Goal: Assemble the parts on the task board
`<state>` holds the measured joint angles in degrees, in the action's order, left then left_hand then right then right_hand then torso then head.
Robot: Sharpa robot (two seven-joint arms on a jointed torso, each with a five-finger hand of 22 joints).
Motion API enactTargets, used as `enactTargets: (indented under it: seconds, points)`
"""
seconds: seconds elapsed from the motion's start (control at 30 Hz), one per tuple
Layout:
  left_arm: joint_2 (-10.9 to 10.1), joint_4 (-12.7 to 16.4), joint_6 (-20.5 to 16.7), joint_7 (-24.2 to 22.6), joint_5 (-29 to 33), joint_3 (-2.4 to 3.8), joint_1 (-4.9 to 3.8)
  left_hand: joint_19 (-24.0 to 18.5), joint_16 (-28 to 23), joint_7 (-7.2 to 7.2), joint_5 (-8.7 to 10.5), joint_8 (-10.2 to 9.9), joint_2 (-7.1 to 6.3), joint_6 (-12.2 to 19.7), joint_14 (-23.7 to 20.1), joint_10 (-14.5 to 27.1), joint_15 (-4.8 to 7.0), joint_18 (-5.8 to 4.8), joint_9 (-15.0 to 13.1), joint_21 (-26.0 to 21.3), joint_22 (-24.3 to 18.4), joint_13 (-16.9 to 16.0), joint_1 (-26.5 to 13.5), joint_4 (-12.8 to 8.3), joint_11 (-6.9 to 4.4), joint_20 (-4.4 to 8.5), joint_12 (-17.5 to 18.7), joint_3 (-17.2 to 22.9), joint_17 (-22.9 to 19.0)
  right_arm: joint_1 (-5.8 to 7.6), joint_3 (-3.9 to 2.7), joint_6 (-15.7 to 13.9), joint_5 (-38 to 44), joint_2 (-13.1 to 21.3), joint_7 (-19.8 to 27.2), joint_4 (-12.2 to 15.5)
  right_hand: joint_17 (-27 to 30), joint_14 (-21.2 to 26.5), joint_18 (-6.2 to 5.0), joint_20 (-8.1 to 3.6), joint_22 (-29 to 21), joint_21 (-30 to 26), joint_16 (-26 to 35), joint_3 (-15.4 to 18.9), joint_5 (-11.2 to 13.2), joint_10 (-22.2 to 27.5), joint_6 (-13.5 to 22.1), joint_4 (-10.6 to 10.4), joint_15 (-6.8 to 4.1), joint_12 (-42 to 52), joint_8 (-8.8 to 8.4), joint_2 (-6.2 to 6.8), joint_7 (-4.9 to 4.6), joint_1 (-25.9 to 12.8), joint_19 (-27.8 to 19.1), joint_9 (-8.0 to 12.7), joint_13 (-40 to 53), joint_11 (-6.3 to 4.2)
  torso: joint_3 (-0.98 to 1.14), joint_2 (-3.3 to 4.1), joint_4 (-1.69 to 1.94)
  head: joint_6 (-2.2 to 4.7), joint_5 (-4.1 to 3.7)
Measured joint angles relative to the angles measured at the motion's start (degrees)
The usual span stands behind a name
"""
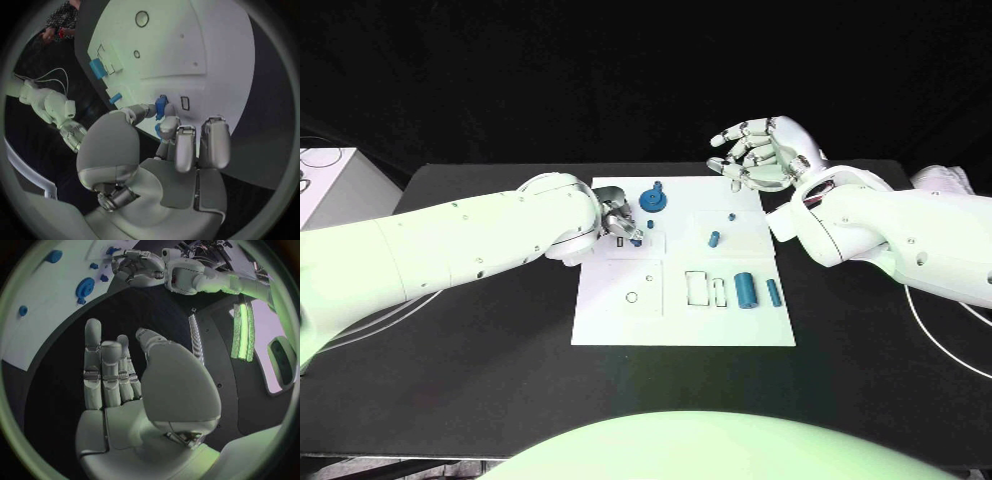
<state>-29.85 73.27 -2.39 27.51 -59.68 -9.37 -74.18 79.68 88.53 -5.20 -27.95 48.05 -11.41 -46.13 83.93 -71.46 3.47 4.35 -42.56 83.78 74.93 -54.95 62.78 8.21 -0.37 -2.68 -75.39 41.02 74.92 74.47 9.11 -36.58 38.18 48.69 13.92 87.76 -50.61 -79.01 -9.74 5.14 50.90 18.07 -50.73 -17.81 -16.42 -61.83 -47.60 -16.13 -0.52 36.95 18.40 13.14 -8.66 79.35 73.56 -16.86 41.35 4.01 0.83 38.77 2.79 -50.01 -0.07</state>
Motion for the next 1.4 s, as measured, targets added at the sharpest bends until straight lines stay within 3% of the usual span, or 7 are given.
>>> enactTargets:
  seconds: [0.57,1.13,1.3,1.4]
  points:
    - [0.1,-0.2,1.2,-0.2,-0.1,0.04,-0.05,0.1,0.0,0.0,0.08,0.0,0.06,0.0,0.0,0.0,-0.01,0.0,0.0,0.0,0.0,0.1,0.1,0.0,0.01,-0.09,0.0,0.0,0.0,0.0,0.0,0.1,0.0,0.0,0.0,0.0,-0.1,0.0,0.0,0.21,-0.3,-0.5,0.4,-0.2,0.0,0.0,0.0,-0.2,0.0,0.0,0.23,0.0,0.0,0.0,0.2,0.1,-0.2,0.0,-0.05,0.01,0.02,0.0,-0.1]
    - [1.6,-2.2,2.0,0.2,-0.1,0.15,-0.08,0.1,0.0,0.44,-0.02,0.1,0.07,-0.6,0.0,-0.1,-0.01,0.0,-0.2,0.0,0.0,0.0,0.1,0.0,0.1,-0.09,0.0,0.0,0.0,-0.01,0.0,0.1,0.0,0.0,0.0,0.1,-0.1,0.0,-0.01,0.21,-0.3,-0.5,0.4,-0.2,0.0,0.0,0.0,-0.2,0.0,0.0,0.23,0.0,0.0,0.0,0.2,0.0,-0.2,0.0,0.01,0.05,-0.01,0.0,-0.21]
    - [2.0,-2.6,2.7,0.4,-0.2,0.21,-0.14,0.1,0.0,0.34,-2.04,-0.1,0.07,-0.9,0.0,-0.3,-0.01,0.0,-0.3,0.0,0.0,-0.5,0.1,0.0,-0.13,-0.09,0.0,0.0,0.0,-0.01,0.0,0.1,0.0,0.0,0.0,0.1,-0.1,0.0,0.0,0.21,-0.3,-0.5,0.4,-0.2,0.0,0.0,0.0,-0.2,0.0,0.0,0.23,0.0,0.0,0.0,0.2,0.0,-0.2,0.0,0.03,0.07,-0.04,0.0,-0.2]
    - [2.2,-2.7,3.1,0.6,-0.3,0.24,-0.15,0.1,0.0,0.41,-2.25,-0.1,0.07,-1.0,0.0,-0.5,-0.01,0.0,-0.3,0.0,0.0,-0.7,0.1,0.0,-0.25,-0.09,0.0,0.0,0.0,-0.01,0.0,0.1,0.0,0.0,0.0,0.1,-0.1,0.0,0.0,0.21,-0.3,-0.5,0.4,-0.2,0.0,0.0,0.0,-0.2,0.0,0.0,0.23,0.0,0.0,0.0,0.2,0.0,-0.2,0.0,0.04,0.07,-0.04,0.0,-0.19]
